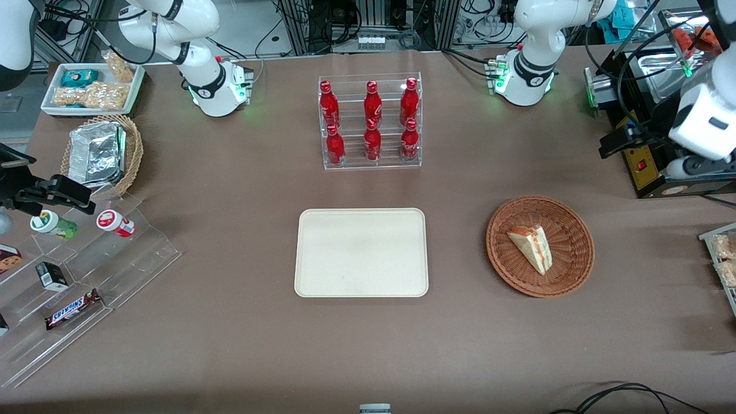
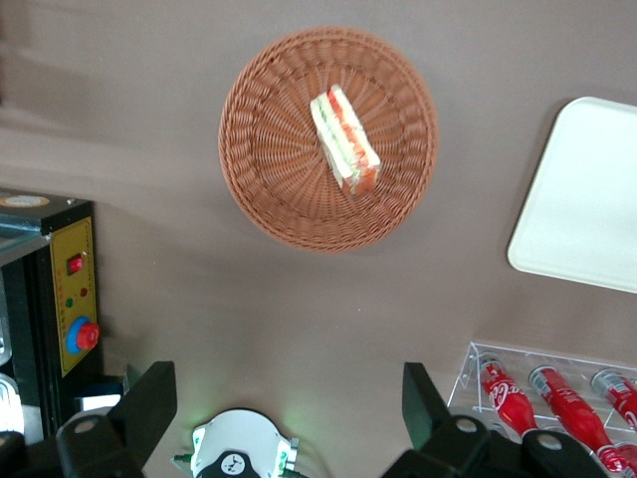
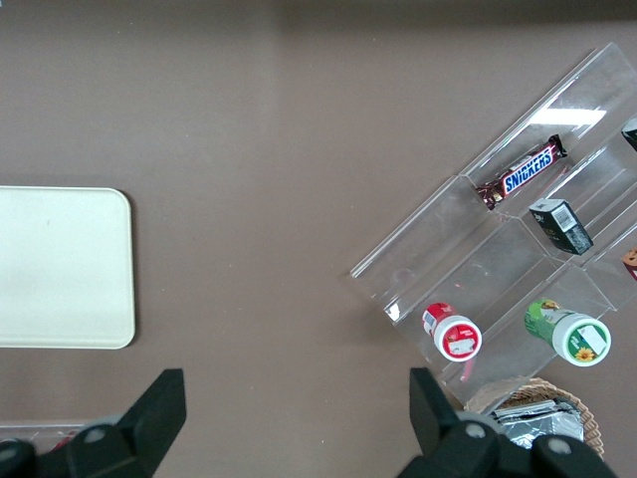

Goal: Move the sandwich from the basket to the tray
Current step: 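Move the left gripper down over the wrapped sandwich in the wicker basket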

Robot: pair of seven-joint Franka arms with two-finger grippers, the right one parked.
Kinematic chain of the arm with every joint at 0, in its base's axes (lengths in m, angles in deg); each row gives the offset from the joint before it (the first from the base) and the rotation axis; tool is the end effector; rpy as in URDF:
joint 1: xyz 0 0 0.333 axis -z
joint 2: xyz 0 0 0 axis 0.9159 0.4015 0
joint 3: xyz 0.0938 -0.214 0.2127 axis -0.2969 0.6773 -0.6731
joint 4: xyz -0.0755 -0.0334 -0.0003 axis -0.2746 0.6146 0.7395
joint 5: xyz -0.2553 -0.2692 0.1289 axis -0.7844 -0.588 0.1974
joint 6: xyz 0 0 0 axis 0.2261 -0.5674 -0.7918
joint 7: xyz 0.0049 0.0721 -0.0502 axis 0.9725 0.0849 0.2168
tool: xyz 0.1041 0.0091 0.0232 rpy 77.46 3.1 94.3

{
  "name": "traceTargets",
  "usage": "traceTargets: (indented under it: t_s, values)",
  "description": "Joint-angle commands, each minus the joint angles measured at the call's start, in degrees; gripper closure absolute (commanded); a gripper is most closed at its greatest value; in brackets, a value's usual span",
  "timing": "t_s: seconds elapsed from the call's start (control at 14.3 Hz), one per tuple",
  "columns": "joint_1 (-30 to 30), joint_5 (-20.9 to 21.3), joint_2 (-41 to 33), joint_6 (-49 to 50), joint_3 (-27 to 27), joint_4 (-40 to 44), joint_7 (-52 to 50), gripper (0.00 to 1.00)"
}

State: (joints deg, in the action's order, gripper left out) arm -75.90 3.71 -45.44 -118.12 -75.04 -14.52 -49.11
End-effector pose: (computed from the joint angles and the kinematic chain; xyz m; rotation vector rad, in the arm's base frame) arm 0.5416 -0.0482 0.6108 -3.1067 -0.3047 0.3009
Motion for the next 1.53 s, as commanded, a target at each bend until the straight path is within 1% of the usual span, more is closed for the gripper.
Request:
traceTargets:
  t_s: [0.0, 0.07, 0.35, 0.49, 0.7, 0.91, 1.05, 1.47]
  values:
    - [-0.4, 0.0, 4.2, -1.8, -0.1, -0.8, -0.2, 0.00]
    - [-0.4, 0.1, 4.8, -5.4, -0.2, -3.2, -0.9, 0.00]
    - [-0.4, 0.3, 4.7, -25.5, -0.2, -17.7, -11.0, 0.00]
    - [-0.4, 0.3, 4.9, -34.0, -0.2, -23.8, -13.8, 0.00]
    - [-0.2, 0.2, 6.4, -46.1, -0.2, -30.6, -20.9, 0.00]
    - [0.3, 0.2, 9.0, -50.4, -0.1, -31.0, -26.6, 0.00]
    - [0.7, 0.3, 10.9, -52.7, 0.1, -31.3, -26.7, 0.00]
    - [2.7, 0.3, 15.6, -53.9, 0.0, -31.6, -27.0, 0.00]
